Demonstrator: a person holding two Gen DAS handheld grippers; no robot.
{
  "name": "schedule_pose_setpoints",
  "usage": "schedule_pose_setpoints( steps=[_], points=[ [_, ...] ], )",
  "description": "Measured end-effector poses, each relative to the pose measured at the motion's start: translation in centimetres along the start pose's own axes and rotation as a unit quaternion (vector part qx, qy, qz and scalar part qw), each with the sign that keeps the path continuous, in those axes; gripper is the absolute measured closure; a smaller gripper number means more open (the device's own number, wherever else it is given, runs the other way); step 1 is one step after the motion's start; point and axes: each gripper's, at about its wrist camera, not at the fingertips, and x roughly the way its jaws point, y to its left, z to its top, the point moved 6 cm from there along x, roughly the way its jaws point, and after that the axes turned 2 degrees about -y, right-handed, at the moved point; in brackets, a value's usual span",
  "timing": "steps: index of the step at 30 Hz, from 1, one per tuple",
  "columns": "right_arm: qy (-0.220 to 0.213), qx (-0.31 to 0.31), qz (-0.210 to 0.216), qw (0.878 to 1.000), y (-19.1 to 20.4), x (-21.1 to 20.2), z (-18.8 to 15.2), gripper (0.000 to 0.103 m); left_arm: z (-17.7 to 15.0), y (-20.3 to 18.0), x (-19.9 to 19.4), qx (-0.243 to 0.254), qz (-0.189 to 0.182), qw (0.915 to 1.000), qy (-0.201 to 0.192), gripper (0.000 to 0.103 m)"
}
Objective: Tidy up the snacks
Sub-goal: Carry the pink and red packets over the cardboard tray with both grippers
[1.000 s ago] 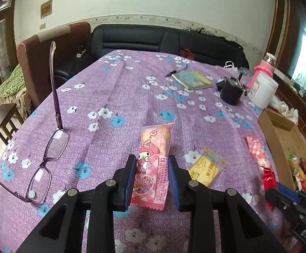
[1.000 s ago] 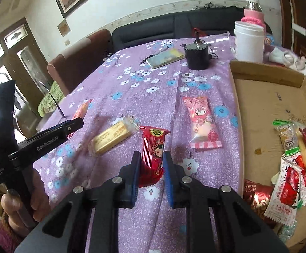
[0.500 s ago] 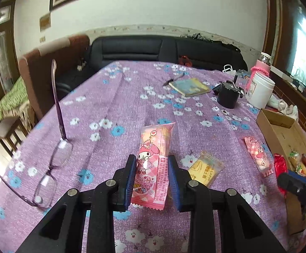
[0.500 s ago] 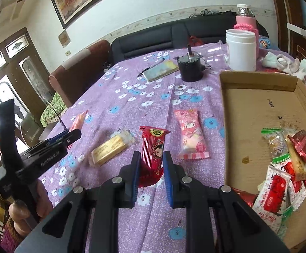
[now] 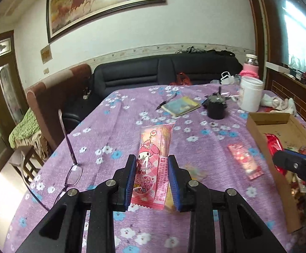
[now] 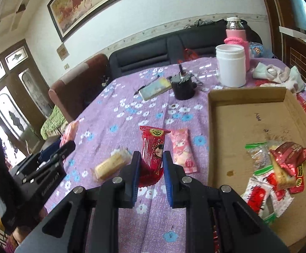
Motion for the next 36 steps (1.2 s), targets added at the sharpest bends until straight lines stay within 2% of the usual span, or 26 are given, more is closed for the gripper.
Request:
schedule_pose_setpoints(
  steps=[10, 17, 24, 30, 36],
  points=[
    [-0.004, -0.001, -0.008, 1.000, -2.0, -3.0, 0.3, 0.083, 1.0, -5.4, -2.9, 0.006, -0.043, 0.9990, -0.012, 0.072],
    [-0.025, 0.020, -0.034, 0.999, -6.6, -5.2, 0.1, 0.083, 0.6, -10.3, -3.0, 0.007, -0.070, 0.9975, 0.004, 0.072],
    [-0.051, 0.063, -0.070, 0.994, -12.2, -7.1, 1.7, 0.083, 0.9, -17.3, -3.0, -0.001, -0.126, 0.9913, 0.038, 0.072],
    [-0.016, 0.097, -0.103, 0.990, -15.3, -5.6, 0.8, 0.083, -1.0, -22.4, -3.0, 0.029, -0.164, 0.9841, 0.062, 0.072],
    [0.014, 0.087, -0.131, 0.987, -15.6, -4.4, -0.5, 0.083, -3.1, -23.9, -2.6, 0.062, -0.174, 0.9801, 0.071, 0.073]
  ],
)
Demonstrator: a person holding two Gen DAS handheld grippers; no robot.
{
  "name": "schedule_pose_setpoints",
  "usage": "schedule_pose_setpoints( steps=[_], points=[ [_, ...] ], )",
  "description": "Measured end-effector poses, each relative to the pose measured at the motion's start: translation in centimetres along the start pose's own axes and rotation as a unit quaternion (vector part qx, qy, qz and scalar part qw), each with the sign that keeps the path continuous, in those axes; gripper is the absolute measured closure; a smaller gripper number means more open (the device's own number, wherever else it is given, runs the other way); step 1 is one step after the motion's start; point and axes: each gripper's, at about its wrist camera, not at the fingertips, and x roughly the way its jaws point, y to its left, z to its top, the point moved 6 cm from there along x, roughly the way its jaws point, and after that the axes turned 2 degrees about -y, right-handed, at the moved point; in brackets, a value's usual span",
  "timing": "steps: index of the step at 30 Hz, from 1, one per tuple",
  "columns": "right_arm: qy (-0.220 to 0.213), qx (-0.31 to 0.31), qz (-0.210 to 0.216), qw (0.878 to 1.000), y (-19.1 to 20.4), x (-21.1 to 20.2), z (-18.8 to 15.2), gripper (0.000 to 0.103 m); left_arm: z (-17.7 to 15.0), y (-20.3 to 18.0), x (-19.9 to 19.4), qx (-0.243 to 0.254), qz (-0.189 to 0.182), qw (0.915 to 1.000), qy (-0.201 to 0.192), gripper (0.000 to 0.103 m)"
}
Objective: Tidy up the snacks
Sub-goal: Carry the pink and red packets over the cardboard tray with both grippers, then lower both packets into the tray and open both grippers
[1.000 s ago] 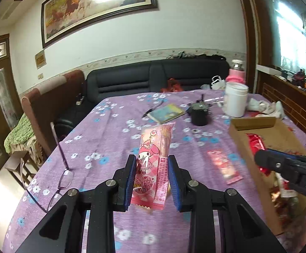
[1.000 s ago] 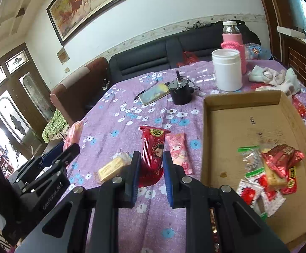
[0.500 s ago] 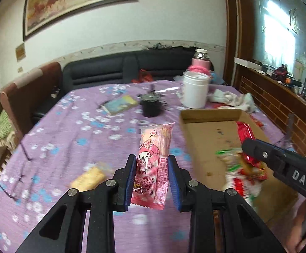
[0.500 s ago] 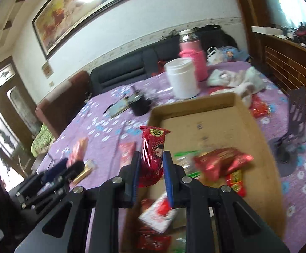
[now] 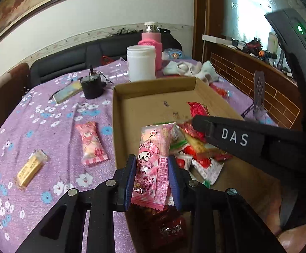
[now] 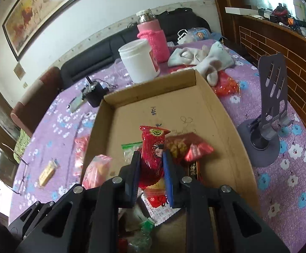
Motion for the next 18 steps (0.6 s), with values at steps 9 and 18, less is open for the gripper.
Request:
schedule_pose_setpoints(
  steps=[9, 18],
  points=[
    [0.019, -0.014, -0.013, 1.000, 0.3, 1.3, -0.7, 0.083, -0.5, 0.3, 0.7, 0.011, 0.009, 0.9999, -0.002, 0.073],
    [0.018, -0.013, -0.015, 1.000, 0.3, 1.3, -0.8, 0.083, -0.5, 0.0, 0.7, 0.025, 0.020, 0.9994, -0.011, 0.073]
  ],
)
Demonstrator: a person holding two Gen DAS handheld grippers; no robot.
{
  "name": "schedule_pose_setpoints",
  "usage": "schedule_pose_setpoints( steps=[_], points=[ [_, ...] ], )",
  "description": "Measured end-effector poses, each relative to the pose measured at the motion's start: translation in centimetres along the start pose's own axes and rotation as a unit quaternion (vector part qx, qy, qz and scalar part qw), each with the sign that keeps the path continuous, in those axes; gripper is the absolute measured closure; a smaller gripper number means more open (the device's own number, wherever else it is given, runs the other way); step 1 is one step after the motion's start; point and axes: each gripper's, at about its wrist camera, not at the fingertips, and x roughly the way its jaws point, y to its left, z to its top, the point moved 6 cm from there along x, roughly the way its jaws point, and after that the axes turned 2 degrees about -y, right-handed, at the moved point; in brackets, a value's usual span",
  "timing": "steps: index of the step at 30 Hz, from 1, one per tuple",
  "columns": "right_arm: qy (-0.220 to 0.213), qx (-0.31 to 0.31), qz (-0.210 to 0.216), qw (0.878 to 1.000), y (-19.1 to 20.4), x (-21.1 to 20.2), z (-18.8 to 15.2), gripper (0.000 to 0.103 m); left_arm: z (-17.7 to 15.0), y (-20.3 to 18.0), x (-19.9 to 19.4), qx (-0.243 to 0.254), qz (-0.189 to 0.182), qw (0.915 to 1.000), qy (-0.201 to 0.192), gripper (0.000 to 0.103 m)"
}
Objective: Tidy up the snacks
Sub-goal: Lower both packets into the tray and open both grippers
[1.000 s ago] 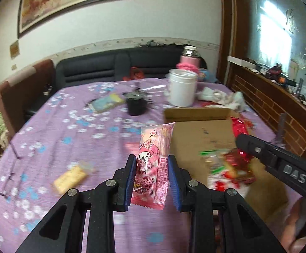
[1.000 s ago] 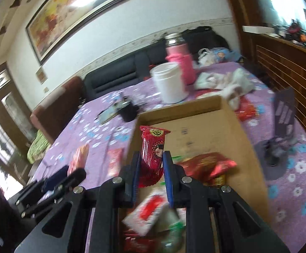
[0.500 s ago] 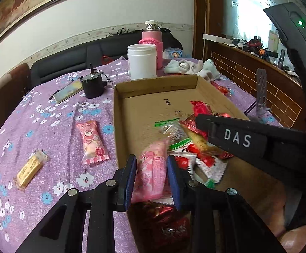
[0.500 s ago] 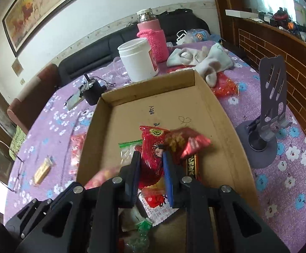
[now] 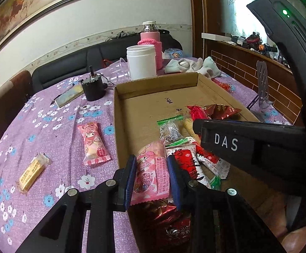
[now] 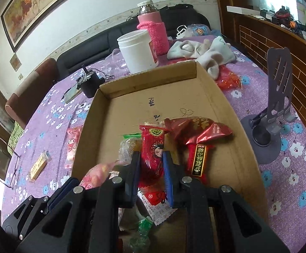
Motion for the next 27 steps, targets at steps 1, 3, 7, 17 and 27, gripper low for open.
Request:
schedule_pose_setpoints(
  steps=[1, 3, 7, 17, 27],
  points=[
    [0.000, 0.000, 0.000, 1.000, -0.01, 0.01, 0.00, 0.083, -0.02, -0.06, 0.00, 0.002, 0.001, 1.0000, -0.001, 0.073],
    [0.000, 0.000, -0.001, 1.000, -0.01, 0.02, 0.01, 0.083, -0.07, -0.20, -0.04, 0.007, 0.003, 1.0000, -0.003, 0.073],
    [-0.001, -0.004, -0.004, 1.000, 0.02, 0.03, 0.00, 0.083, -0.17, -0.42, -0.11, 0.014, 0.004, 0.9999, -0.005, 0.073],
    [-0.001, -0.011, -0.009, 1.000, 0.23, 0.05, -0.07, 0.083, -0.34, -0.66, 0.01, 0.020, 0.002, 0.9998, -0.006, 0.073],
    [-0.001, -0.014, -0.011, 1.000, 0.26, 0.07, -0.08, 0.083, -0.36, -0.66, 0.08, 0.017, 0.001, 0.9998, -0.005, 0.073]
  ],
)
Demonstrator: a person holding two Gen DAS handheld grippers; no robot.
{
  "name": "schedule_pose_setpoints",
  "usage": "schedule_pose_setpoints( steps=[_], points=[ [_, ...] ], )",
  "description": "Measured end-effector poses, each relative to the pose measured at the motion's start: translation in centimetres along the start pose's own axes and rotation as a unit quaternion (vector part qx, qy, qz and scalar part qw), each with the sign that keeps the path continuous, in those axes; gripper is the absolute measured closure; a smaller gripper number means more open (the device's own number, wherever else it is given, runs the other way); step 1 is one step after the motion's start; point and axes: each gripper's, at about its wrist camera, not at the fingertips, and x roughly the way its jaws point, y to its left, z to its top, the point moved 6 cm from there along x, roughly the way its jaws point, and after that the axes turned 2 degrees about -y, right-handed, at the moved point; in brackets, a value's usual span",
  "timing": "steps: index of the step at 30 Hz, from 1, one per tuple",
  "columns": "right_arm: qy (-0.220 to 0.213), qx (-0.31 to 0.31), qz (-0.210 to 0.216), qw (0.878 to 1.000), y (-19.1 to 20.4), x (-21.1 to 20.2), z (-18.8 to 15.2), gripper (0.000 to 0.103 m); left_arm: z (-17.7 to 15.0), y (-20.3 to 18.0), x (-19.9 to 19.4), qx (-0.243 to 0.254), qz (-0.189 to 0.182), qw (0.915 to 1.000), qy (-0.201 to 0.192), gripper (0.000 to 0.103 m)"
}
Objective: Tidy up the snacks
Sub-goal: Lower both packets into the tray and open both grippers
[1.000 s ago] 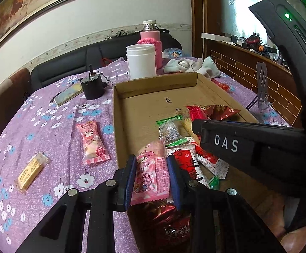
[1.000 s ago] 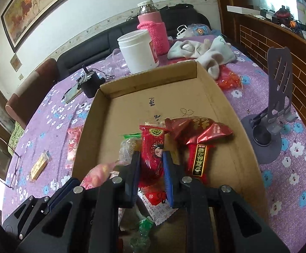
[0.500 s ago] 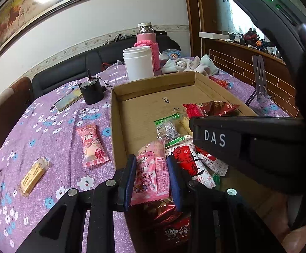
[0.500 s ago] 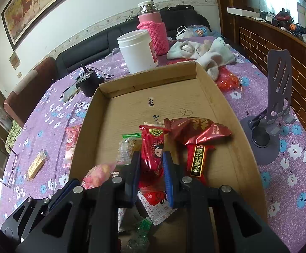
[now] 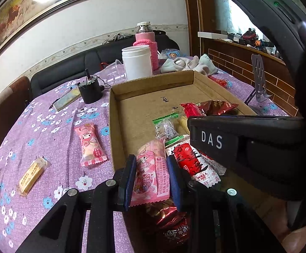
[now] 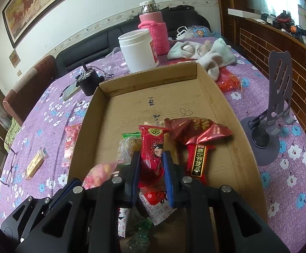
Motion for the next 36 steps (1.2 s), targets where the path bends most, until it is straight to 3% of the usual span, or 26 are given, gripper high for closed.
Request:
schedule_pose_setpoints(
  steps=[36],
  points=[
    [-0.002, -0.012, -0.018, 1.000, 0.00, 0.20, 0.02, 0.082, -0.08, -0.02, 0.07, 0.001, 0.001, 1.0000, 0.000, 0.072]
  ],
)
